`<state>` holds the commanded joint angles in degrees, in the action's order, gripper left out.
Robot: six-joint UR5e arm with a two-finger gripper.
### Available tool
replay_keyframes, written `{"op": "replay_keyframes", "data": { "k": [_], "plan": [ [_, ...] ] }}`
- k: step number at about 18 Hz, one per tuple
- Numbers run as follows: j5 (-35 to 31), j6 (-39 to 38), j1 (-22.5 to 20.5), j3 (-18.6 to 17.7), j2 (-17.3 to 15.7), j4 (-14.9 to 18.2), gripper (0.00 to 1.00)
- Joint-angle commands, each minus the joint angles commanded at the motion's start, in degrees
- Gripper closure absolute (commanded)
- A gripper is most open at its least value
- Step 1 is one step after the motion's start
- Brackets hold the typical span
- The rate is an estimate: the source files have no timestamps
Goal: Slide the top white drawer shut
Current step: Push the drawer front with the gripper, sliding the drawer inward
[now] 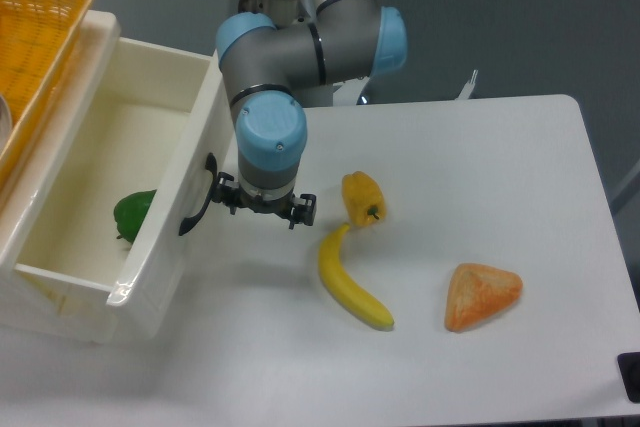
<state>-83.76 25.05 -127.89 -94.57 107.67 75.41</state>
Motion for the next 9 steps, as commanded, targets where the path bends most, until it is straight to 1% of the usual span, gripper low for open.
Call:
{"op": "replay_keyframes", "data": {
  "k": [4,7,9],
  "plan": [
    [0.61,0.44,0.36,0.35,-0.09,0.0,0.0],
    [1.76,0.79,-0.34,0.7,-0.17,0.09,0.0],
    [1.67,0.88,-1.13,1.58,0.0,0.09,0.0]
  ]
}}
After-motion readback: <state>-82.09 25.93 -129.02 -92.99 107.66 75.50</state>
